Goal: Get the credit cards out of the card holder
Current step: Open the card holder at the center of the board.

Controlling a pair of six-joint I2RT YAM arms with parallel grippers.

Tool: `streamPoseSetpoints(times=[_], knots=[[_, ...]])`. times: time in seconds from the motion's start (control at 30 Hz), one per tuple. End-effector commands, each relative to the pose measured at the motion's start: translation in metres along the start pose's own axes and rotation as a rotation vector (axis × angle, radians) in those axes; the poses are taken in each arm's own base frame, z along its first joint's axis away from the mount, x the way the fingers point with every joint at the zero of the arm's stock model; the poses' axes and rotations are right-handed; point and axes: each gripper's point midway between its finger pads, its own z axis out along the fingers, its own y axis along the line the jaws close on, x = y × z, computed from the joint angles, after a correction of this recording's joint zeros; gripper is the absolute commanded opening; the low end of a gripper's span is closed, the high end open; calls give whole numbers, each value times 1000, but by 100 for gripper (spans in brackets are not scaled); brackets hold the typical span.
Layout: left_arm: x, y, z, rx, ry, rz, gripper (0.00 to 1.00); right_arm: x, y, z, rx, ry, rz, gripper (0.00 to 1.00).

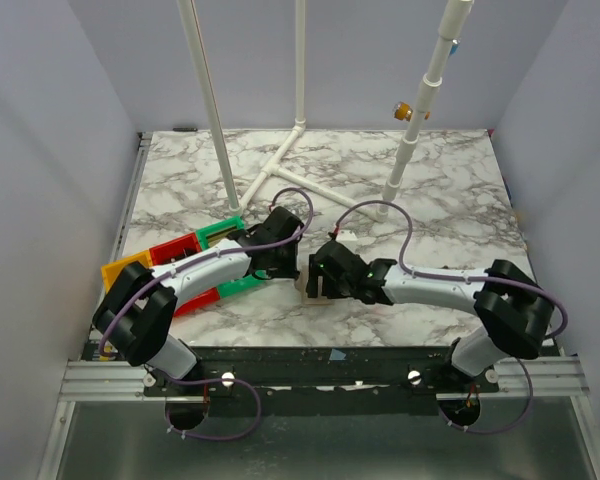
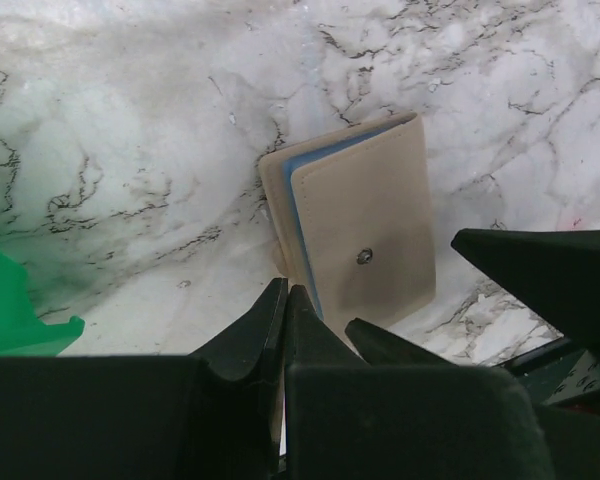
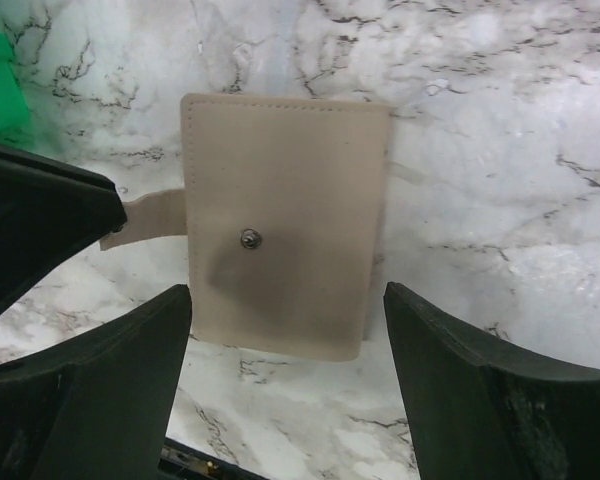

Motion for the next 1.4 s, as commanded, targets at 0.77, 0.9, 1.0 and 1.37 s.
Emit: streamPoseSetpoints(times=[0.77,0.9,1.0,1.37], knots=[[7,38,18,-94,12,-67,0,-1,5,8,326,-111,-298,85],[4,39,19,-98,10,-68,0,-3,2,3,339,-123,-291,84],[2,39,19,-99,9,-61,0,-8,0,-4,345,-141,-279,82],[-1,38,21,-101,15,-50,0,-17,-10,-25,350,-184,-232,63]])
